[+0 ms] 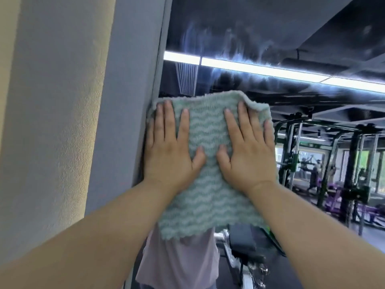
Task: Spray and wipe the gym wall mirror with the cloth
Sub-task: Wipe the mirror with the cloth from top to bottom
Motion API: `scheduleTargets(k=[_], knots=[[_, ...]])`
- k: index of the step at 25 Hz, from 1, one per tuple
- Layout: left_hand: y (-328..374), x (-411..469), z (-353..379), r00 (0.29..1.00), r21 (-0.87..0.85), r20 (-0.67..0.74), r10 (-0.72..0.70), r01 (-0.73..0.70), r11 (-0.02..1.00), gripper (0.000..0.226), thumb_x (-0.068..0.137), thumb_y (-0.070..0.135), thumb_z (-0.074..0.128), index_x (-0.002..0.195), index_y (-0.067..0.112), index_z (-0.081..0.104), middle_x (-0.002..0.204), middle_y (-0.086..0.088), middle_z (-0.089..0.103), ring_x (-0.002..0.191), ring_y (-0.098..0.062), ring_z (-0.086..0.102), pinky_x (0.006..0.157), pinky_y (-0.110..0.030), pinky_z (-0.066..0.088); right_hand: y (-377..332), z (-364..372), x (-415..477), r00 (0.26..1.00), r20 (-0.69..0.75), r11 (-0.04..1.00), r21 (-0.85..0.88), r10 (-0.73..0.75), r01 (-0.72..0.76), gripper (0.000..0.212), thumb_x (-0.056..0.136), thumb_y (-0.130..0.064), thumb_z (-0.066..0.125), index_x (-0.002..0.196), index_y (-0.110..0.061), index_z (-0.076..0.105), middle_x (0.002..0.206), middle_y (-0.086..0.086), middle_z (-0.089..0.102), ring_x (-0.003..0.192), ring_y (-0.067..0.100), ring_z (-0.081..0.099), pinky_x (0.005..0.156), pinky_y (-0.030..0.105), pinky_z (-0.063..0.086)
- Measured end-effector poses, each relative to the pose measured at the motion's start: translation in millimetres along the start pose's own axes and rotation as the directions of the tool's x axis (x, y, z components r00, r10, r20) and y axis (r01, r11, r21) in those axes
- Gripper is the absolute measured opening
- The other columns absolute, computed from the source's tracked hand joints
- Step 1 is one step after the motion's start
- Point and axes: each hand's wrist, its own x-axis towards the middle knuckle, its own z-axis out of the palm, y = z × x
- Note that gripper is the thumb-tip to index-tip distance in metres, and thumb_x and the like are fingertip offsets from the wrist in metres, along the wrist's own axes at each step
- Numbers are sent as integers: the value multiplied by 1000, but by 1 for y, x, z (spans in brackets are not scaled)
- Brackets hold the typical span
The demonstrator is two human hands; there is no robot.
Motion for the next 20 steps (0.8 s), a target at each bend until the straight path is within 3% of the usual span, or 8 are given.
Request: scheduleTargets(k=[5, 9, 15, 20], knots=[[17, 131, -14, 995, 19, -18, 102, -102, 995, 82, 89, 55, 22, 155, 12, 0, 162, -13, -8, 149, -24, -9, 118, -37, -10, 46, -28, 107, 996, -67, 998, 6, 60, -60, 66, 94, -45, 21, 155, -29, 3, 163, -2, -5, 149, 13, -8, 120, 41, -7], [25, 174, -16, 994, 54, -24, 108, -107, 993, 75, 94, 53, 24, 155, 17, -2, 162, -8, -9, 149, -20, -8, 120, -38, -7, 65, -34, 145, 996, -80, 999, -10, 38, -39, 57, 101, -39, 19, 155, -29, 3, 163, -4, -4, 149, 11, -7, 120, 40, -6], [30, 138, -10, 994, 12, -42, 103, -103, 995, 74, 91, 53, 21, 155, 22, 1, 163, -6, -6, 149, -19, -6, 119, -38, -8, 53, -28, 104, 991, -85, 994, 51, 101, -97, 57, 101, -40, 16, 155, -28, 2, 163, -6, -4, 148, 10, -8, 120, 41, -7], [36, 57, 2, 982, 6, -29, 185, -185, 983, 75, 88, 52, 28, 154, 16, 19, 161, -12, 11, 149, -25, 10, 120, -42, 3, 40, -10, 7, 994, -49, 993, 65, 101, -97, 59, 99, -43, 18, 155, -26, 13, 162, -3, 7, 149, 14, 0, 121, 43, -1]])
